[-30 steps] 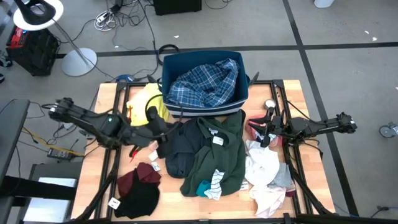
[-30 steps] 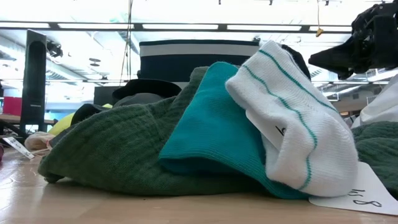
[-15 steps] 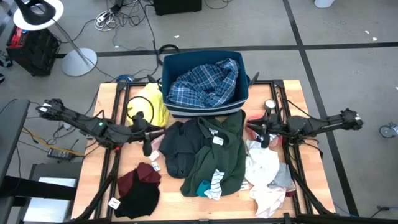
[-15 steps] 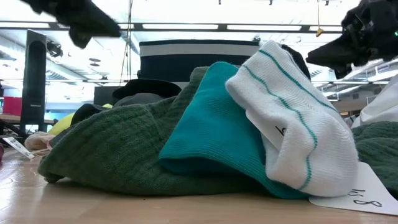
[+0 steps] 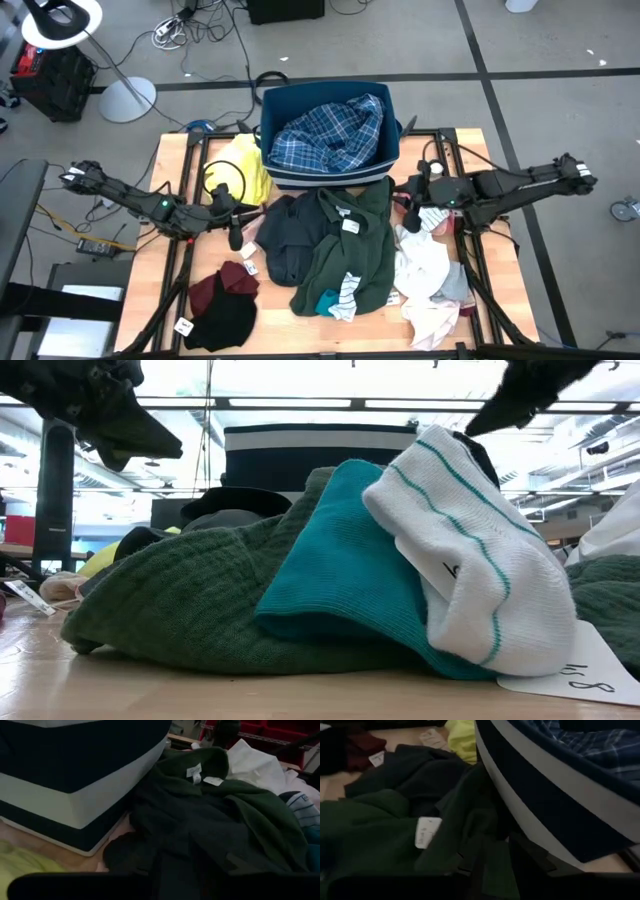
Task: Sort clothes
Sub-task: Put the green jacket into the blue laundry bin
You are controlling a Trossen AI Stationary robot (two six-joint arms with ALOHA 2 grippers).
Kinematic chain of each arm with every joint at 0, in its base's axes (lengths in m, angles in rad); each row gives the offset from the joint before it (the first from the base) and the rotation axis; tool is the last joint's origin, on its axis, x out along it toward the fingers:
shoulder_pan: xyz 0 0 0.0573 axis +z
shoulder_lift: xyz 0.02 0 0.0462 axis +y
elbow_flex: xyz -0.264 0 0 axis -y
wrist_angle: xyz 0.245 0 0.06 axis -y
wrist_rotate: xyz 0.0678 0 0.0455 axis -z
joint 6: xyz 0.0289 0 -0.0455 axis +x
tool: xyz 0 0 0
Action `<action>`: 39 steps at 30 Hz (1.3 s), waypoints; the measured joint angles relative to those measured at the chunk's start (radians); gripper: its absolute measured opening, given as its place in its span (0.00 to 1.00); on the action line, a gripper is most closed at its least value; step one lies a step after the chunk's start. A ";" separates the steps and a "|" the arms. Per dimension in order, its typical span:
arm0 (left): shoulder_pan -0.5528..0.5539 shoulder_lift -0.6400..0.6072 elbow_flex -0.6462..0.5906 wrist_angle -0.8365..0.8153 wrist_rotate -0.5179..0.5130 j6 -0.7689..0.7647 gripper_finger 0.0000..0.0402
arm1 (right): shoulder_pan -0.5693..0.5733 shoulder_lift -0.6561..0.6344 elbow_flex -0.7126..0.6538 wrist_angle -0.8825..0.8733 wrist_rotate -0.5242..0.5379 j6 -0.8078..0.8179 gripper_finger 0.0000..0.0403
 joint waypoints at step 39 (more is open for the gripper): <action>0.000 0.000 -0.011 0.061 0.074 0.108 0.25 | -0.059 0.552 0.051 0.248 -0.118 -0.052 0.62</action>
